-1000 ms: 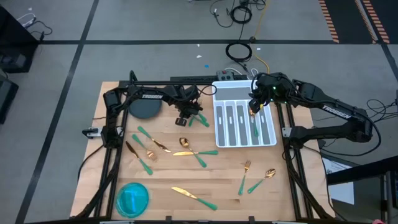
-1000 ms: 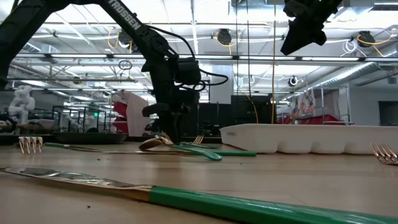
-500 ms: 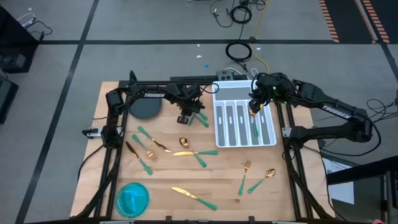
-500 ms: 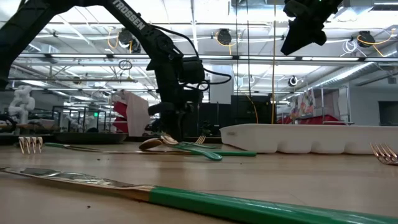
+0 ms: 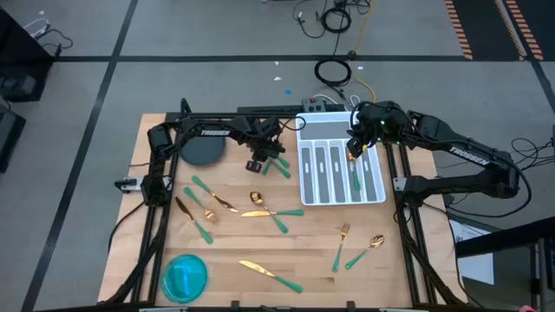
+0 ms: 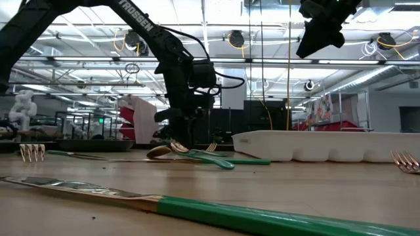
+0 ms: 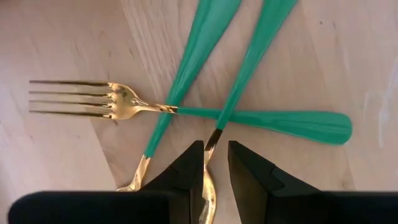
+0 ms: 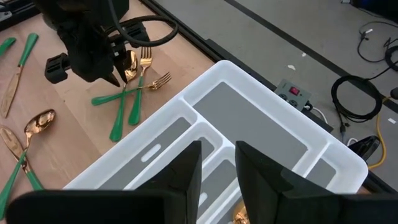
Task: Sort silverware
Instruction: Put the green spoon into the white silverware organizer
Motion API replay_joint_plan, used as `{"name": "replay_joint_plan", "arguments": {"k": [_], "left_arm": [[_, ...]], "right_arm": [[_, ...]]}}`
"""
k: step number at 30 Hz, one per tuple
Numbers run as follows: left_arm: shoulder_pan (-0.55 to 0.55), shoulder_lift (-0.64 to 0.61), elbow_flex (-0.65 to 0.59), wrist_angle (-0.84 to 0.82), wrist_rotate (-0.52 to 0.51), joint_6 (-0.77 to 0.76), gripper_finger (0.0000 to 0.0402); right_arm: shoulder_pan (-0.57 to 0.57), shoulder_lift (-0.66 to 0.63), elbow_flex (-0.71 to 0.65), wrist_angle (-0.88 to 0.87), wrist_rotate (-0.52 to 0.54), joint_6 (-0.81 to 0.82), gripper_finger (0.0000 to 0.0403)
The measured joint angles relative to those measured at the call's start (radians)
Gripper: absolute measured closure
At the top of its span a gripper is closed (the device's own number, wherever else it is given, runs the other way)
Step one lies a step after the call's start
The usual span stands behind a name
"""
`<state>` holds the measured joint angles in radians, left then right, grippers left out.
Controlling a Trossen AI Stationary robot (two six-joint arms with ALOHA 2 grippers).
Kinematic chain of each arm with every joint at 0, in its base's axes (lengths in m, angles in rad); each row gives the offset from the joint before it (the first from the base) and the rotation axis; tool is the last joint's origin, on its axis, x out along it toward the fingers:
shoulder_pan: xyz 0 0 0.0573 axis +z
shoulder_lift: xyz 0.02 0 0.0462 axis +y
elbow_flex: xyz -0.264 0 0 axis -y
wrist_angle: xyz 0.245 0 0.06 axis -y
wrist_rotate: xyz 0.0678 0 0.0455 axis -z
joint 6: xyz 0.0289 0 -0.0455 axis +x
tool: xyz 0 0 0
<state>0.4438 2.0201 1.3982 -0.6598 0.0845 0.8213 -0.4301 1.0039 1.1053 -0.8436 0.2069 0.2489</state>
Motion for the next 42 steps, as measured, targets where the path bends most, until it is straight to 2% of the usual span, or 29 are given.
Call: {"name": "replay_joint_plan", "arguments": {"k": [7,14,20,26,31,38,42], "left_arm": [[0.007,0.005,0.001,0.053,0.0,0.033,0.032],[0.015,0.016,0.003,0.032,0.028,0.022,0.032],[0.016,-0.04,0.001,-0.038,0.021,-0.08,0.032],[0.023,-0.191,0.001,-0.075,0.043,-0.165,0.032],[0.023,-0.358,0.001,-0.152,0.047,-0.264,0.032],[0.027,-0.699,0.001,-0.177,0.167,-0.515,0.032],[0.018,-0.896,0.002,-0.109,0.186,-0.643,0.032]], "right_arm": [[0.0,0.0,0.0,0.0,0.0,0.0,0.0312],[0.0,0.0,0.0,0.0,0.0,0.002,0.0312],[0.0,0.019,0.0,0.012,0.002,0.009,0.0312],[0.0,0.119,0.0,0.065,0.0,0.005,0.0312],[0.0,0.267,0.0,0.237,-0.004,0.035,0.0312],[0.031,0.531,0.004,0.539,-0.055,0.115,0.0312],[0.079,0.697,0.104,0.525,-0.058,0.109,0.0312]]}}
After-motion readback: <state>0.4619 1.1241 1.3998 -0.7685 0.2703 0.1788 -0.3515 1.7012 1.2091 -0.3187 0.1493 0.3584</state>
